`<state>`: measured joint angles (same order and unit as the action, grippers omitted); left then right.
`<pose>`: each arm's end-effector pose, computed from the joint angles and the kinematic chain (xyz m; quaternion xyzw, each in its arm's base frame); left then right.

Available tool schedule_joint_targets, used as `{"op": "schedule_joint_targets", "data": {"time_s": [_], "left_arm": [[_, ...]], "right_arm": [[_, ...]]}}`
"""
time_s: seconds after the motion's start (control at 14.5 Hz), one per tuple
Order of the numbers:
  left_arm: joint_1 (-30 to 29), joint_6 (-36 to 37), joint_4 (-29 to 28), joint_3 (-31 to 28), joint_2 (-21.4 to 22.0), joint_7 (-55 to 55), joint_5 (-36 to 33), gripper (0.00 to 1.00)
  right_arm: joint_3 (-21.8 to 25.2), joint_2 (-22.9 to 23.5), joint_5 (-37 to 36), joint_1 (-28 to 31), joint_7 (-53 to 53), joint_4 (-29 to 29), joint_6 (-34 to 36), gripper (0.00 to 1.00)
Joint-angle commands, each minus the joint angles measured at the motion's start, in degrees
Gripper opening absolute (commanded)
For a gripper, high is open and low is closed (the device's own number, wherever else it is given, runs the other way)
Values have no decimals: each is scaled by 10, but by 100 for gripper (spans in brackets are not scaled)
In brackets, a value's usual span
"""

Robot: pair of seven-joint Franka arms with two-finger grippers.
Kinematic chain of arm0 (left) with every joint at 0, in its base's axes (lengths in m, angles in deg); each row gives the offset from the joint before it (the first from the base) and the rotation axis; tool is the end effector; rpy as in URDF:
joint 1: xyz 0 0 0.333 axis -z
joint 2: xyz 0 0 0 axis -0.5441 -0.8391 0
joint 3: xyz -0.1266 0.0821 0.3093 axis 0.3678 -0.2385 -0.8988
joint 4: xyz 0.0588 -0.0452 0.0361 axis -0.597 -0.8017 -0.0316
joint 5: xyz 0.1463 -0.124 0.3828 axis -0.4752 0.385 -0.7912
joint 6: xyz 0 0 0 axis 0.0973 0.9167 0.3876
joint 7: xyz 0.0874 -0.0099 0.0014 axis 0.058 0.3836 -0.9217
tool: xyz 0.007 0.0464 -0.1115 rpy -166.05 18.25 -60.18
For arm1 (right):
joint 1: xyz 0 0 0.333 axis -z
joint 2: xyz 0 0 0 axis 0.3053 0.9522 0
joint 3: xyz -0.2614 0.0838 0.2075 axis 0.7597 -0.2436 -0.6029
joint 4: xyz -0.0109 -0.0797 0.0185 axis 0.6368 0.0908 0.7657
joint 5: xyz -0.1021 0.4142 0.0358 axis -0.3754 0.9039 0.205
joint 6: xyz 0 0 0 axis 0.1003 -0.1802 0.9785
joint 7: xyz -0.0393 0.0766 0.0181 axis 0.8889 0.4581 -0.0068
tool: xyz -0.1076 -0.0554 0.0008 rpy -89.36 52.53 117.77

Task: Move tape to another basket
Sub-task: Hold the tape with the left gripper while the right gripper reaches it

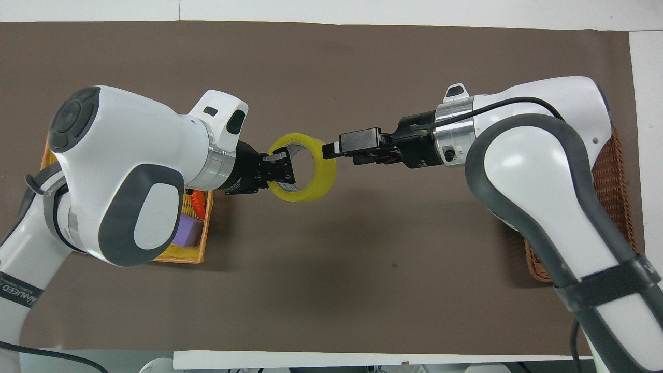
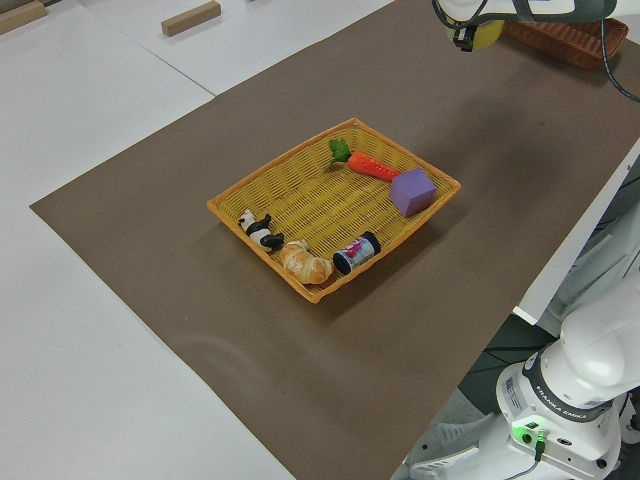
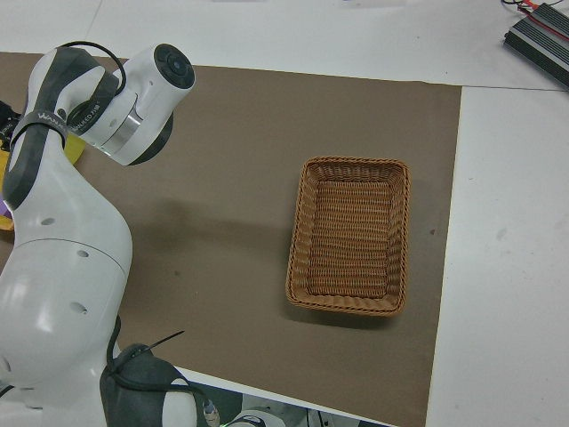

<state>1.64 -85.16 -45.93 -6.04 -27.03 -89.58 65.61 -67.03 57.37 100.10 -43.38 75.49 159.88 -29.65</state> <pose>0.4997 -0.3601 0.5031 0.9655 0.1079 -0.0801 0.2230 0.5789 0.2685 0.4970 -0.8812 -0.0149 0.0179 0.4721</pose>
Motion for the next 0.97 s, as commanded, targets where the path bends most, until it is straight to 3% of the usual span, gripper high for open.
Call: {"op": "schedule_joint_targets", "data": {"time_s": [0.0,0.9], "left_arm": [[12,-6,-2,-8,2,-13,-10,0],[13,-3,-4,-8,4,-14,-15,0]], "right_arm": [[3,-8,23,-7,-14,13,-8,99],[3,-1,47,-32,-31,21,-25,97]]}}
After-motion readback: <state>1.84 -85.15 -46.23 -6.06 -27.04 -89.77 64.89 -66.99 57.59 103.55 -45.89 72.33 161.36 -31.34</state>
